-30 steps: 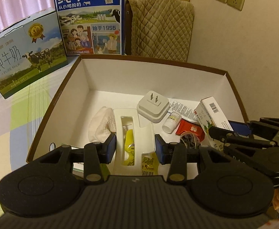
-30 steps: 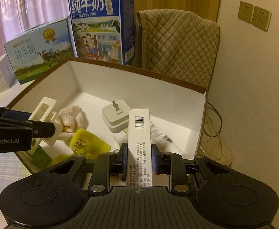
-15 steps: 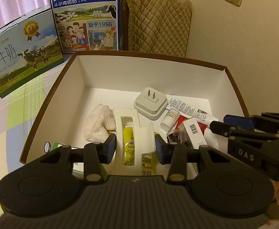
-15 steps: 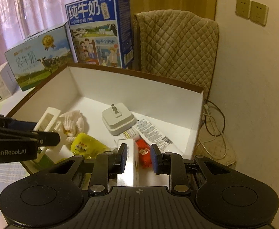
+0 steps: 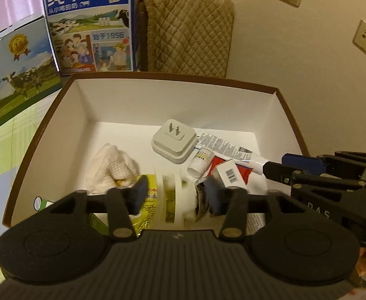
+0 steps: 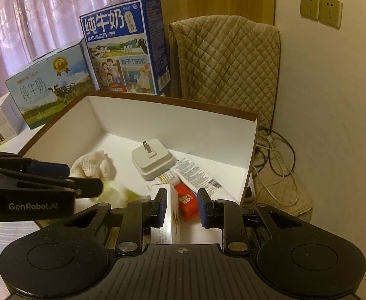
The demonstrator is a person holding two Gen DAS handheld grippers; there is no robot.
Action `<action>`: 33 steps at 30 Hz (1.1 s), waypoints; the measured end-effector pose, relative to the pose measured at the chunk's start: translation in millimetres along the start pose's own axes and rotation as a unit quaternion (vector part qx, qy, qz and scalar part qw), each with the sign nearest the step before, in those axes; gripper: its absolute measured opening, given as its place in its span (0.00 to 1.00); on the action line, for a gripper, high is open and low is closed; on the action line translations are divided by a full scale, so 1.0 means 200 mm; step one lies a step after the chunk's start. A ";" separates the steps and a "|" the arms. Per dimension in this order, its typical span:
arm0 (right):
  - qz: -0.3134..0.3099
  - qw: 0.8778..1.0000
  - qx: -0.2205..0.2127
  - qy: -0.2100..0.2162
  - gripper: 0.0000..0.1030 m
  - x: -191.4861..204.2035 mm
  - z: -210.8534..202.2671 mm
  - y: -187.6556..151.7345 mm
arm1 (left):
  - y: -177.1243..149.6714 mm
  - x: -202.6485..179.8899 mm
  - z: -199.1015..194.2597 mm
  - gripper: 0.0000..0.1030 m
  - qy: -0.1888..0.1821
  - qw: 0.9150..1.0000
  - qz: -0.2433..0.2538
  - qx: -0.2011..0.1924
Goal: Organize objects
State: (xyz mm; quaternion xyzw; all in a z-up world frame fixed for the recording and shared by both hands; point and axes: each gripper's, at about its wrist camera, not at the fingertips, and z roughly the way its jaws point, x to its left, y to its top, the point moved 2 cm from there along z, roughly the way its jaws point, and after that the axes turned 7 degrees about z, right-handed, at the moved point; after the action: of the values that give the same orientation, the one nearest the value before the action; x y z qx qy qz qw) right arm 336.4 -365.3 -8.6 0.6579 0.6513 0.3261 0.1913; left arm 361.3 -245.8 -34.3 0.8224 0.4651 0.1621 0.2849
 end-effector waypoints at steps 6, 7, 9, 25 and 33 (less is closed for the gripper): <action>0.004 1.000 -0.001 0.015 0.25 0.01 -0.06 -0.01 | -0.02 0.02 -0.03 0.72 0.012 1.000 0.003 -0.002; 0.004 1.000 0.000 0.016 0.25 0.01 -0.07 -0.01 | -0.02 0.03 -0.04 0.74 0.013 1.000 0.002 -0.003; 0.001 1.000 0.002 0.020 0.32 0.02 -0.09 -0.02 | -0.03 0.06 -0.06 0.78 0.017 1.000 -0.001 -0.004; -0.001 1.000 -0.005 0.019 0.70 0.18 -0.34 -0.18 | -0.11 0.18 -0.41 0.97 0.045 0.997 -0.008 -0.055; 0.011 1.000 -0.015 0.023 0.71 0.30 -0.53 -0.27 | -0.26 0.20 -0.68 0.99 0.054 0.995 -0.013 -0.078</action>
State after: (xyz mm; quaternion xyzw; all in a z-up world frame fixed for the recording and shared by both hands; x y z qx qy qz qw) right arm 220.9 -320.2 40.4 0.6545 0.6432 0.3529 0.1829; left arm 275.0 -148.5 40.5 0.7817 0.4764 0.2379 0.3247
